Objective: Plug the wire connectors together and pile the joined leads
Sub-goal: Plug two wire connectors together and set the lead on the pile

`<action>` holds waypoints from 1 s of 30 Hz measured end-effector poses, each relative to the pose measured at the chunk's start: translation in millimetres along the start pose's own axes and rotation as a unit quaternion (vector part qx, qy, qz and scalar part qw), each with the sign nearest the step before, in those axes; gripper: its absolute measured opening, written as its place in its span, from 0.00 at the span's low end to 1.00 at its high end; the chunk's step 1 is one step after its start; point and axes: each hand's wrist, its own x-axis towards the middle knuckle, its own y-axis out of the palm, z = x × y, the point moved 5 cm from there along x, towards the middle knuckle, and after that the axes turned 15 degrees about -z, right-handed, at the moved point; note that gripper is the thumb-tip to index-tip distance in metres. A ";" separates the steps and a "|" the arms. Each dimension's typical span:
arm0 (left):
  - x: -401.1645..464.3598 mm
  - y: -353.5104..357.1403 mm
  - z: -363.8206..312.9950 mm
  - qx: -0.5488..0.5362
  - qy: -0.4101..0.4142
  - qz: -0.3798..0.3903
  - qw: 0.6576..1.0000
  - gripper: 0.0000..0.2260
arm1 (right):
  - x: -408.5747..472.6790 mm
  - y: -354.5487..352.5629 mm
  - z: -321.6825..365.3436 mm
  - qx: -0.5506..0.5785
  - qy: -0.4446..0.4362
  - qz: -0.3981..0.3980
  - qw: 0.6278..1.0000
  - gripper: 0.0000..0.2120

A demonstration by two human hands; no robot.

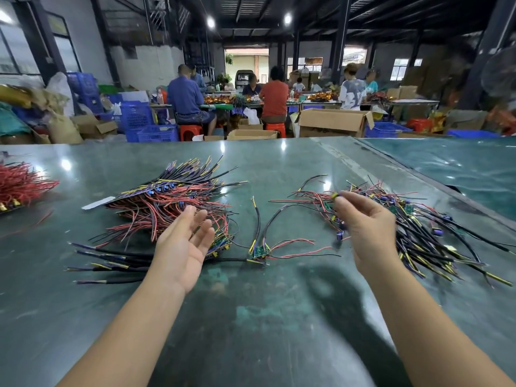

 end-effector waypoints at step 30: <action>-21.8 13.2 51.4 0.409 0.077 0.099 0.904 0.11 | -74.1 59.1 -48.5 -0.469 -0.153 0.200 0.847 0.17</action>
